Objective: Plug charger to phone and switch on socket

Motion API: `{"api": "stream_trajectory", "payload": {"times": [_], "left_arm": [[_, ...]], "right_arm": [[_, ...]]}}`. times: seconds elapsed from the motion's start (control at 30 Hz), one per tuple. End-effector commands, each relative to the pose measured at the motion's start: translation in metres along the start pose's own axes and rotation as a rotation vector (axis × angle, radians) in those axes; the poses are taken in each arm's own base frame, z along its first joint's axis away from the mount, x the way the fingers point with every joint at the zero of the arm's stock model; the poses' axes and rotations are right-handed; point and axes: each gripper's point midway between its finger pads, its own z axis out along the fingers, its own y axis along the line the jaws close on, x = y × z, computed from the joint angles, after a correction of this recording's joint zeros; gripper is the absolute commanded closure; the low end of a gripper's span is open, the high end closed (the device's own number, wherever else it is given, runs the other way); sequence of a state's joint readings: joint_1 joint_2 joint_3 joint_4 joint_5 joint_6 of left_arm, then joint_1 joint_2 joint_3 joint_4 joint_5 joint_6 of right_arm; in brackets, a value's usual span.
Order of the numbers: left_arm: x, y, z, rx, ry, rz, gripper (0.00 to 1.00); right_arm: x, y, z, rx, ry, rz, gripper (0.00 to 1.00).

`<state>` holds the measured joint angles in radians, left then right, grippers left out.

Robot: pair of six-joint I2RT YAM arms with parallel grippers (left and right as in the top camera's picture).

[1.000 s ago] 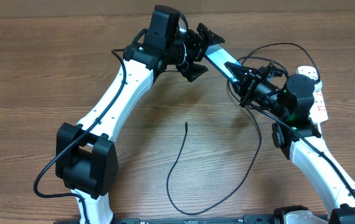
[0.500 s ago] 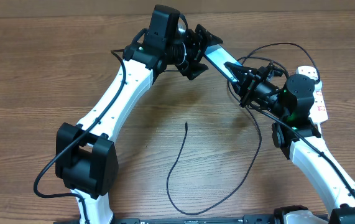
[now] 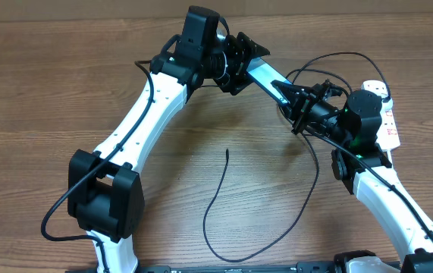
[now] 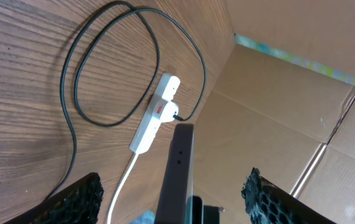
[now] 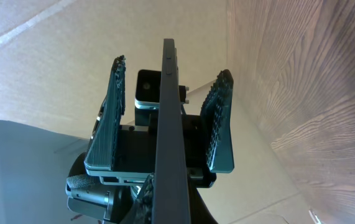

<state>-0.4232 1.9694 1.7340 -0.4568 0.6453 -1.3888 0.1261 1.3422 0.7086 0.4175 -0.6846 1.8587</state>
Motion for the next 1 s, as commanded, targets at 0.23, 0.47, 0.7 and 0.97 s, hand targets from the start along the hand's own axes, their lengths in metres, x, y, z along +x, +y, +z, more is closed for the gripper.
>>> {"api": "stream_trajectory", "payload": {"times": [0.23,0.47,0.7,0.97], "left_arm": [[0.0123,-0.0114,-0.0059,0.016,-0.012,0.022,0.3],[0.0129,-0.0114,-0.0055,0.015,-0.011,0.023,0.44],[0.0132,-0.0114,-0.0055,0.015,-0.01,0.023,0.62],[0.0132,-0.0114,-0.0054,0.015,-0.011,0.023,0.85]], "right_arm": [[0.0103,0.013,0.0006,-0.023,0.034,-0.038,0.96],[0.0103,0.013,0.0006,-0.023,0.034,-0.038,0.96],[0.0104,0.0131,0.0006,-0.023,0.035,-0.039,0.96],[0.0104,0.0131,0.0006,-0.023,0.035,-0.039,0.96]]}}
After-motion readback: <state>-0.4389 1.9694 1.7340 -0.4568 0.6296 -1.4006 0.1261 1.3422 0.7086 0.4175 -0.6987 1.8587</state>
